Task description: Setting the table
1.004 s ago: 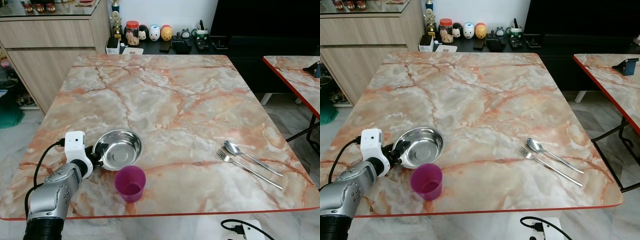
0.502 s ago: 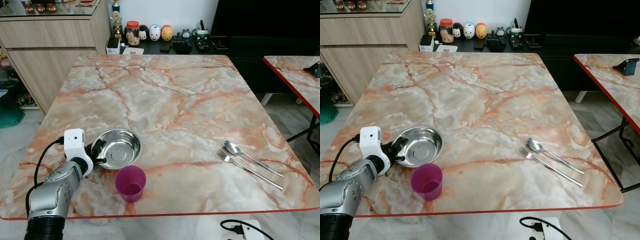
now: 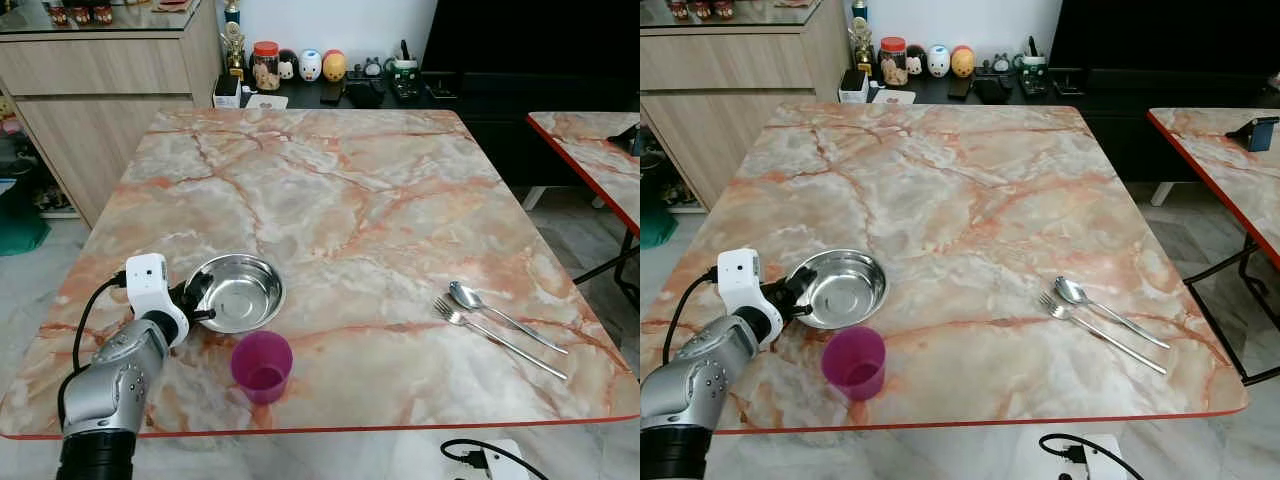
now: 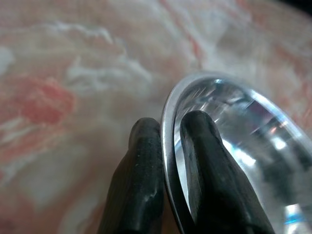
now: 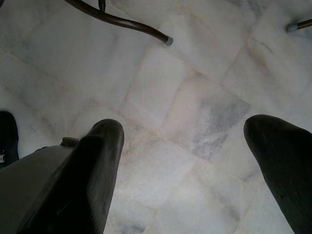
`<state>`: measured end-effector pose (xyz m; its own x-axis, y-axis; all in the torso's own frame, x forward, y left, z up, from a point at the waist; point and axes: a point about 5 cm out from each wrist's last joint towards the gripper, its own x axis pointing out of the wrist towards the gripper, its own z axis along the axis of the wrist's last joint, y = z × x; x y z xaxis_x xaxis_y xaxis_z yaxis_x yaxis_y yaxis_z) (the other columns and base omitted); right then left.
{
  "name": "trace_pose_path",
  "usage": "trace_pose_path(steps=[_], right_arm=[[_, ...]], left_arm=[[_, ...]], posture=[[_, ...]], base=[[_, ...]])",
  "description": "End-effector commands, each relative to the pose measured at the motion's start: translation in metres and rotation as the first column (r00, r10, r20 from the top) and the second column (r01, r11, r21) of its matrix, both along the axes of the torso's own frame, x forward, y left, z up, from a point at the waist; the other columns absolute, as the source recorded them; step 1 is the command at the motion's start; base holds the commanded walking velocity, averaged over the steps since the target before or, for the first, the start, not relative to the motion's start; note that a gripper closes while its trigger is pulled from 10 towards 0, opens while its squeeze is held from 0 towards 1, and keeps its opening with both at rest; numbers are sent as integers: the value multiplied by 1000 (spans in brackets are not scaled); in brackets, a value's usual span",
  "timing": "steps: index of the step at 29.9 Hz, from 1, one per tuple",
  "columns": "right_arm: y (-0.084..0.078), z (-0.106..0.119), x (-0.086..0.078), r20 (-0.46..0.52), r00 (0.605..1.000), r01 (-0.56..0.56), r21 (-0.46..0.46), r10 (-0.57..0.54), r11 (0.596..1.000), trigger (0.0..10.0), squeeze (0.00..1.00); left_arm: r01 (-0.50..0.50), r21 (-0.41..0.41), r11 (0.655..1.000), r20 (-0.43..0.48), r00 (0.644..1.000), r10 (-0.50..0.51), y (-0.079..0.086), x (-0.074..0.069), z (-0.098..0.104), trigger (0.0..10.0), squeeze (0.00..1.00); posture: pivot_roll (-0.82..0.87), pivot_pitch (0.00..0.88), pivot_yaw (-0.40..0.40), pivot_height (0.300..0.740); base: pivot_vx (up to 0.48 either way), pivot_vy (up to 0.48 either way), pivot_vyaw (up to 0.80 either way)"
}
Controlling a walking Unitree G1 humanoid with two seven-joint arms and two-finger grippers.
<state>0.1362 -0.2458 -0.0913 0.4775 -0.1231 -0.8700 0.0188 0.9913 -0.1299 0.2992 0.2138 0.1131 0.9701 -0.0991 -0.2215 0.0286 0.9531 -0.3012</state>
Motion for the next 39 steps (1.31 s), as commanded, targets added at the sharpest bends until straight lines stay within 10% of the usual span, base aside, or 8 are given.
trace_pose_path(steps=[1,18,27,39], right_arm=[[-5,1,-1,-6,1000,-6,-14,6,1000,10000,0],[-6,1,-1,-9,1000,-11,-19,11,1000,10000,0],[-8,2,-1,-11,1000,-23,-23,23,999,10000,0],[-9,2,-1,-9,1000,-27,-24,27,999,10000,0]], left_arm=[[-41,-51,998,45,998,43,4,2,5,10000,0],[-161,-363,918,185,953,240,1,-8,13,10000,0],[-229,-226,947,339,893,297,30,-26,44,10000,0],[-167,-193,967,418,877,235,7,-29,59,10000,0]], posture=[[106,0,-73,740],[105,0,-89,740],[124,0,-98,740],[132,0,-108,740]], base=[[0,0,0],[0,0,0],[0,0,0],[0,0,0]])
